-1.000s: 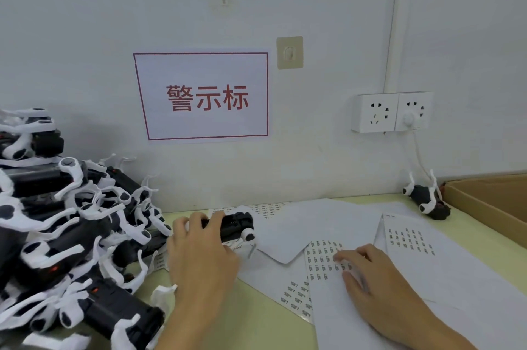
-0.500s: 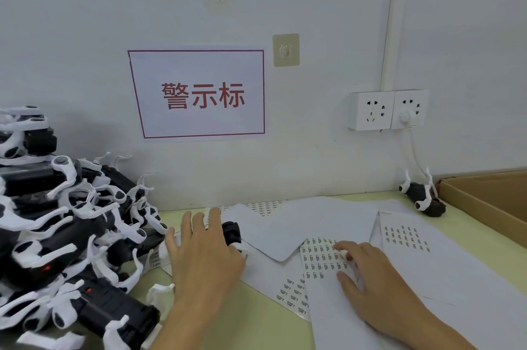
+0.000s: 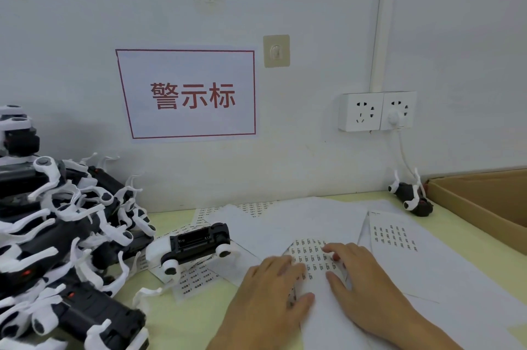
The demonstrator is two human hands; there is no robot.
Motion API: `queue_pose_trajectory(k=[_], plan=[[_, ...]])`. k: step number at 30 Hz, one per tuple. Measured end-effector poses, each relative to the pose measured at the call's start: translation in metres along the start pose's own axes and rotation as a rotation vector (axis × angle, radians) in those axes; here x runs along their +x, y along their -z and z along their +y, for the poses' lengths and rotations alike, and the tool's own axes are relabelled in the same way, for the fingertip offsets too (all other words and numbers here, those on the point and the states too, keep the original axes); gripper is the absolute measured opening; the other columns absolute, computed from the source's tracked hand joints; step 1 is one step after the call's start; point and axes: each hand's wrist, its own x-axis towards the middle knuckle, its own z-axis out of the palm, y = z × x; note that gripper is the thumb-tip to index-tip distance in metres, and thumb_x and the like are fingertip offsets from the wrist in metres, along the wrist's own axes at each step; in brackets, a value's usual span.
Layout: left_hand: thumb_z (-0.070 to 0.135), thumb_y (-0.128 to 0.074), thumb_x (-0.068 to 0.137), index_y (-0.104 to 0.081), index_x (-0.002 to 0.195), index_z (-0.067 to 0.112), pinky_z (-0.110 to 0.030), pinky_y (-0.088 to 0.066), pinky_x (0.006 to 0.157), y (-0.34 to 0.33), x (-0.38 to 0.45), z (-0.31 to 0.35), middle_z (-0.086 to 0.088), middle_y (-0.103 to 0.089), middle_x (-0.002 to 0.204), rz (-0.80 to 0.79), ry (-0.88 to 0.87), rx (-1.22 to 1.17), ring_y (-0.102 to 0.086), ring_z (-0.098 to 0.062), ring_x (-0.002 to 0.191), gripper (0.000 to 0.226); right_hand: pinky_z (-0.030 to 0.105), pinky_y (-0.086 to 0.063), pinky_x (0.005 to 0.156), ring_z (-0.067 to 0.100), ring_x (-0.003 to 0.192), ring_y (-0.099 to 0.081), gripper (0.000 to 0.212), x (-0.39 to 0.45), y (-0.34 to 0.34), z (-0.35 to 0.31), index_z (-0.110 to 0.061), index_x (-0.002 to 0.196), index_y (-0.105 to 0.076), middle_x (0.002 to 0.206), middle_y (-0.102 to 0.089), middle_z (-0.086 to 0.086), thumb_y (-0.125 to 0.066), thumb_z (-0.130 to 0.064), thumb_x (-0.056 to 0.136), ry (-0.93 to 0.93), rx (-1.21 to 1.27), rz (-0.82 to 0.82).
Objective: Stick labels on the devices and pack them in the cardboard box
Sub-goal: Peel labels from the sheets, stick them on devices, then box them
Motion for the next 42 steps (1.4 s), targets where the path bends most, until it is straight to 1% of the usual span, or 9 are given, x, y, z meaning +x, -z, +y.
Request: queue_pose_trajectory(k=[11, 19, 22, 24, 29, 32, 35, 38, 42], plan=[[0.058, -0.044, 0.096, -0.046, 0.138, 0.04, -0.013, -0.015, 0.099, -0.006, 0.001, -0.009, 0.024, -0.03, 0.146, -0.049, 0.042, -0.083, -0.017, 0.009, 0.117, 0.046, 0.02, -0.034, 0.086, 0.003, 0.093, -0.041, 0.044, -0.007, 0.012, -0.015, -0.04, 0.141, -0.03, 0.094, -0.043, -0.024, -0.041, -0.047, 0.1, -0.024, -0.135, 0.022], [0.058, -0.044, 0.093, -0.041, 0.124, 0.044, -0.022, -0.03, 0.096, 0.001, -0.001, -0.003, 0.03, -0.034, 0.128, -0.08, 0.085, -0.146, -0.032, -0.007, 0.12, 0.034, 0.015, -0.049, 0.068, 0.007, 0.076, -0.067, 0.053, 0.0, 0.016, -0.029, -0.035, 0.127, -0.048, 0.096, -0.066, -0.003, -0.075, -0.015, 0.086, -0.368, 0.556, 0.103], [0.06, -0.042, 0.094, -0.039, 0.128, 0.045, -0.023, -0.027, 0.104, 0.001, -0.001, -0.003, 0.029, -0.036, 0.131, -0.06, 0.051, -0.111, -0.032, -0.003, 0.125, 0.037, 0.027, -0.057, 0.074, 0.014, 0.081, -0.072, 0.058, 0.0, 0.016, -0.034, -0.039, 0.128, -0.039, 0.088, -0.076, -0.002, -0.073, -0.015, 0.087, -0.421, 0.625, 0.02], [0.06, -0.041, 0.094, -0.037, 0.132, 0.044, -0.021, -0.025, 0.105, 0.001, -0.001, -0.003, 0.029, -0.036, 0.133, -0.039, 0.035, -0.1, -0.03, 0.0, 0.125, 0.042, 0.021, -0.055, 0.065, 0.008, 0.075, -0.072, 0.06, 0.0, 0.016, -0.036, -0.039, 0.128, -0.038, 0.083, -0.077, -0.009, -0.071, -0.01, 0.088, -0.431, 0.657, 0.001], [0.052, -0.043, 0.1, -0.041, 0.128, 0.04, -0.01, -0.034, 0.088, 0.006, -0.001, 0.002, 0.025, -0.045, 0.114, 0.15, 0.094, -0.175, -0.04, 0.006, 0.107, 0.031, 0.031, -0.058, 0.073, 0.01, 0.076, -0.073, 0.062, -0.001, 0.016, -0.039, -0.042, 0.128, -0.04, 0.087, -0.078, -0.009, -0.071, -0.005, 0.088, -0.435, 0.782, 0.068], [0.042, -0.057, 0.097, -0.053, 0.111, 0.034, -0.011, -0.042, 0.069, 0.011, 0.006, 0.009, 0.014, -0.059, 0.087, 0.359, 0.217, -0.391, -0.055, 0.0, 0.083, 0.017, 0.037, -0.059, 0.079, 0.011, 0.081, -0.074, 0.063, -0.001, 0.015, -0.04, -0.044, 0.128, -0.038, 0.09, -0.078, -0.008, -0.071, -0.007, 0.089, -0.416, 0.843, 0.095], [0.027, -0.07, 0.092, -0.067, 0.099, 0.024, -0.016, -0.047, 0.054, 0.013, 0.016, 0.013, -0.001, -0.072, 0.074, 0.328, 0.44, -0.884, -0.062, -0.007, 0.059, 0.008, 0.042, -0.059, 0.084, 0.014, 0.086, -0.075, 0.063, 0.0, 0.013, -0.04, -0.047, 0.126, -0.039, 0.094, -0.078, -0.006, -0.072, -0.009, 0.089, -0.395, 0.886, 0.102], [0.016, -0.068, 0.094, -0.079, 0.082, 0.017, -0.028, -0.05, 0.056, 0.009, 0.015, 0.014, -0.009, -0.077, 0.082, 0.155, 0.503, -1.195, -0.067, -0.021, 0.064, 0.016, 0.044, -0.06, 0.081, 0.018, 0.085, -0.076, 0.061, -0.001, 0.011, -0.04, -0.049, 0.123, -0.042, 0.095, -0.078, -0.004, -0.073, -0.01, 0.088, -0.396, 0.921, 0.098], [0.011, -0.066, 0.094, -0.078, 0.083, 0.008, -0.031, -0.051, 0.057, 0.004, 0.014, 0.008, -0.019, -0.075, 0.088, 0.21, 0.541, -1.369, -0.067, -0.027, 0.069, 0.017, 0.047, -0.061, 0.079, 0.028, 0.083, -0.076, 0.05, 0.0, 0.009, -0.043, -0.033, 0.12, -0.055, 0.094, -0.078, 0.005, -0.079, -0.014, 0.08, -0.484, 1.094, 0.051]])
